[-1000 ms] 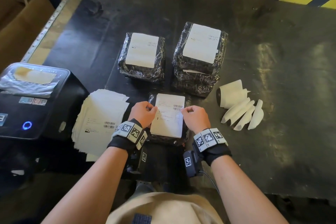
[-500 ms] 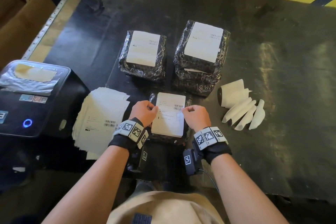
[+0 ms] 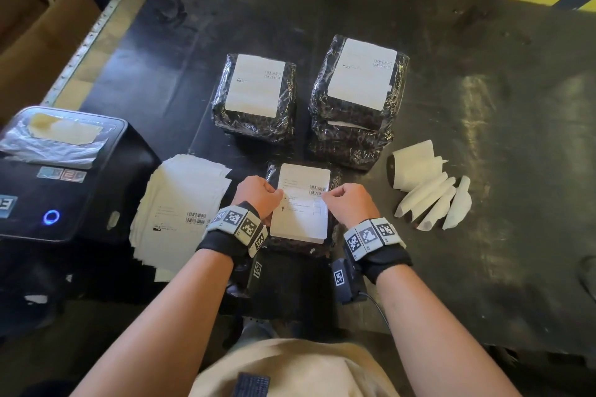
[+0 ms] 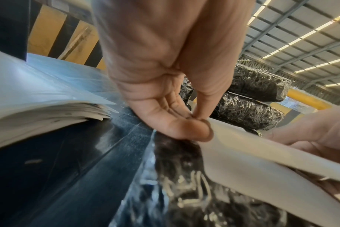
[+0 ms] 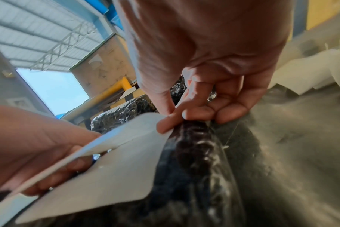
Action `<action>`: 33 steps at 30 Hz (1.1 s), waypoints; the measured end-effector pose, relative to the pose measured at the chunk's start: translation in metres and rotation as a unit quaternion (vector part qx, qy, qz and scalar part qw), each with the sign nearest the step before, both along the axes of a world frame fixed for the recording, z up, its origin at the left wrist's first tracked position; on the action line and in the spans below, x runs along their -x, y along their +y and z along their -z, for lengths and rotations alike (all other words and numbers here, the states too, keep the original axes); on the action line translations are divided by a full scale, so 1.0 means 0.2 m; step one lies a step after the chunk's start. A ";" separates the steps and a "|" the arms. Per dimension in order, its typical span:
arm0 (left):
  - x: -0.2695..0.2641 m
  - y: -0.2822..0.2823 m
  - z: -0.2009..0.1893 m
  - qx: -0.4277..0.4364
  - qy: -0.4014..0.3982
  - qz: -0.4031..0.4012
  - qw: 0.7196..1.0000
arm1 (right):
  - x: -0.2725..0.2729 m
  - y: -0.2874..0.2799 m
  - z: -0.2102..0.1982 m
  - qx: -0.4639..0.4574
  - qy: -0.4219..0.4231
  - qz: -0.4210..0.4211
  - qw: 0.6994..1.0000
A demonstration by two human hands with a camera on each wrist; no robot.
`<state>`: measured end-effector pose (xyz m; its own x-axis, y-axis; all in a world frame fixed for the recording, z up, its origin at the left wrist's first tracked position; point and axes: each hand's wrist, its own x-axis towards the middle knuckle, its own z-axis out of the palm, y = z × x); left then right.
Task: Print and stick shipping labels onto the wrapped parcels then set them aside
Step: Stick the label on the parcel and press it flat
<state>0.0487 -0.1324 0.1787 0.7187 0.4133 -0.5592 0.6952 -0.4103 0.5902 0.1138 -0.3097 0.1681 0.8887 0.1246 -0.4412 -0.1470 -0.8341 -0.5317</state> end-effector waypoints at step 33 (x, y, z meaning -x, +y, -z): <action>0.04 0.05 -0.05 0.003 0.007 0.073 0.997 | 0.14 0.00 -0.03 -0.125 0.047 0.053 0.990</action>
<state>0.0399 -0.1232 0.1889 0.7639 0.3011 -0.5708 0.6355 -0.5052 0.5839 0.0863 -0.3100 0.1743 0.8596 0.1476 -0.4891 -0.2852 -0.6557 -0.6991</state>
